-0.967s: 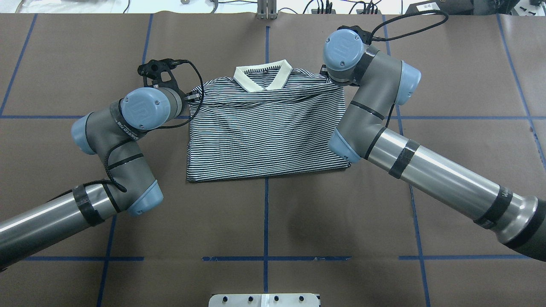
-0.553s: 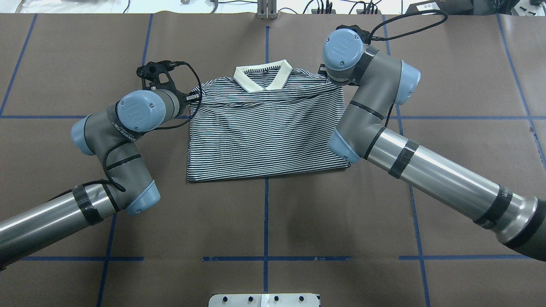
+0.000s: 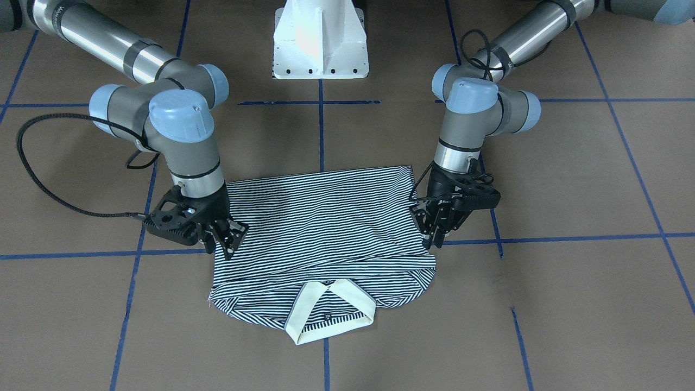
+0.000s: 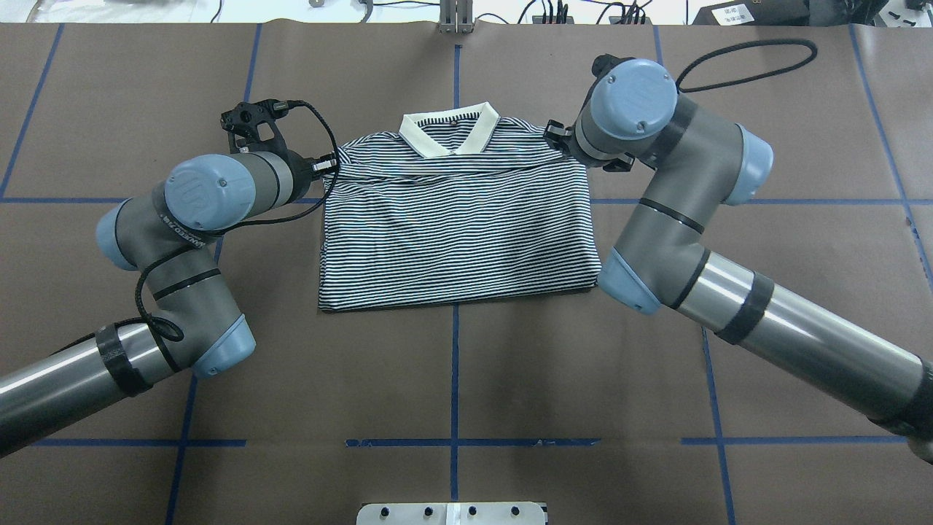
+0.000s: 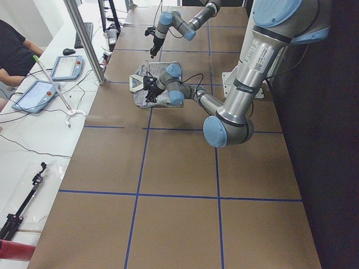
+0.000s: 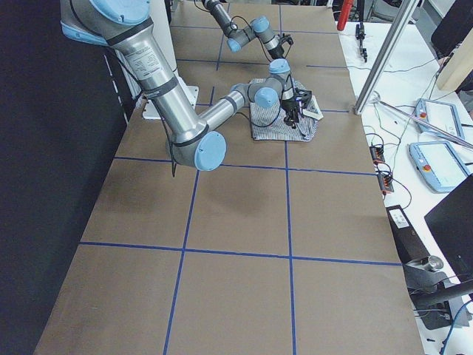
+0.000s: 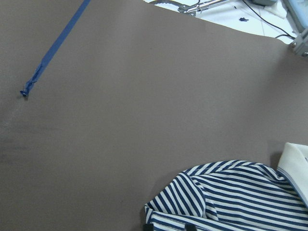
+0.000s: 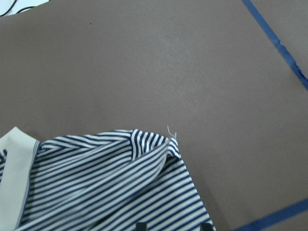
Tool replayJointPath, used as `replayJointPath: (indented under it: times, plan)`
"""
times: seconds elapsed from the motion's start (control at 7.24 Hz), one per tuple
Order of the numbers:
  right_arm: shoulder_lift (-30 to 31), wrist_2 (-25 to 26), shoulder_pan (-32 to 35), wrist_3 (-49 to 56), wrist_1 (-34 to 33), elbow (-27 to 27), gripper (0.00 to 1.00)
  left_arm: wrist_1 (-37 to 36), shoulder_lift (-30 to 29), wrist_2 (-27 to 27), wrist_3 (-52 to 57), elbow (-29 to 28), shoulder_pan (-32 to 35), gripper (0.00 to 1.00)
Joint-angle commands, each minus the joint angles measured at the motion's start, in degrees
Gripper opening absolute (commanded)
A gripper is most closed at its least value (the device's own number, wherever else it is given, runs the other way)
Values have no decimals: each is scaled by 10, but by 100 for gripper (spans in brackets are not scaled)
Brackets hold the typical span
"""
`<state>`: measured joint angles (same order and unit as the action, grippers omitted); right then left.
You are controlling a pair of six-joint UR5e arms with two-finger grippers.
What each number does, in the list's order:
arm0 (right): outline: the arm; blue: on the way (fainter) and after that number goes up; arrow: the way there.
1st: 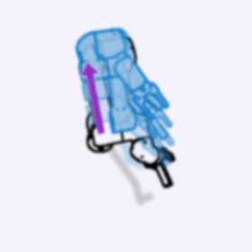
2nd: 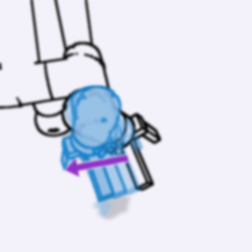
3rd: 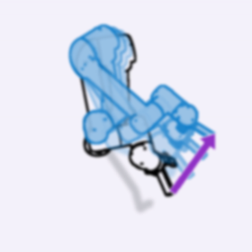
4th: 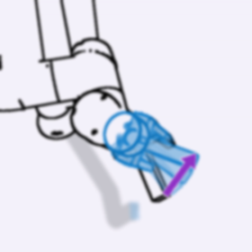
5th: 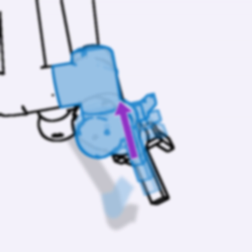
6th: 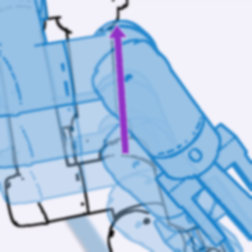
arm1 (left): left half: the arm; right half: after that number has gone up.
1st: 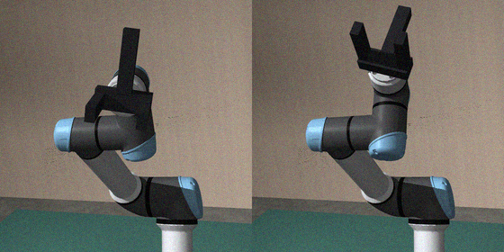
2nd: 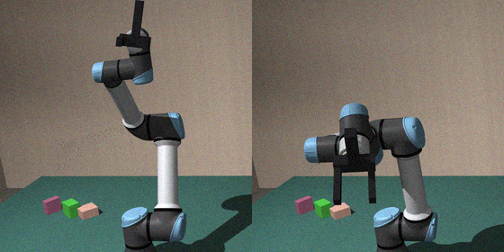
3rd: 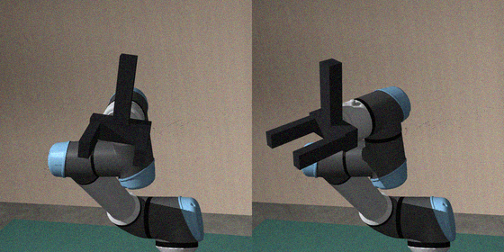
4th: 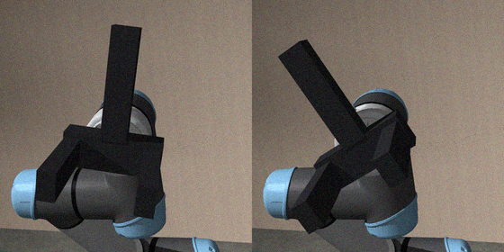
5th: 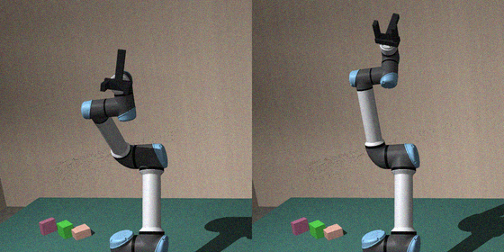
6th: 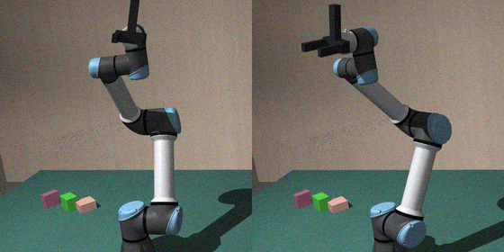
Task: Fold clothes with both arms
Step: 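Drag the folded shirt toward the robot with the right gripper while the left withdraws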
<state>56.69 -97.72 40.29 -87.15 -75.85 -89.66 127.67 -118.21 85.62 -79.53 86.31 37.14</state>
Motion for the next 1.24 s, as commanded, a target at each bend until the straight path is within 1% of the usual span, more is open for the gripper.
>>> replayJointPath:
  times: [0.0, 0.14, 0.28, 0.41, 0.83, 0.97, 1.11]
  plan:
    - [85, 8, -50, -98, 0, -97, 62, -2, 17, 7, -2, 21, 0, 34]
    - [106, 28, -79, -135, 0, -125, 62, -3, 18, 6, -4, 22, 0, 34]
    - [115, 54, -104, -152, -1, -128, 61, -3, 18, 4, -5, 23, -1, 34]
    - [116, 66, -117, -152, 0, -121, 61, -3, 18, 3, -5, 22, -1, 34]
    - [129, 60, -116, -202, 0, -120, 58, -4, 18, 2, -5, 23, -1, 35]
    - [129, 60, -119, -211, -1, -117, 53, -4, 18, 2, -5, 23, -1, 35]
    - [129, 63, -119, -211, -1, -112, 51, -5, 18, 2, -5, 23, 0, 34]
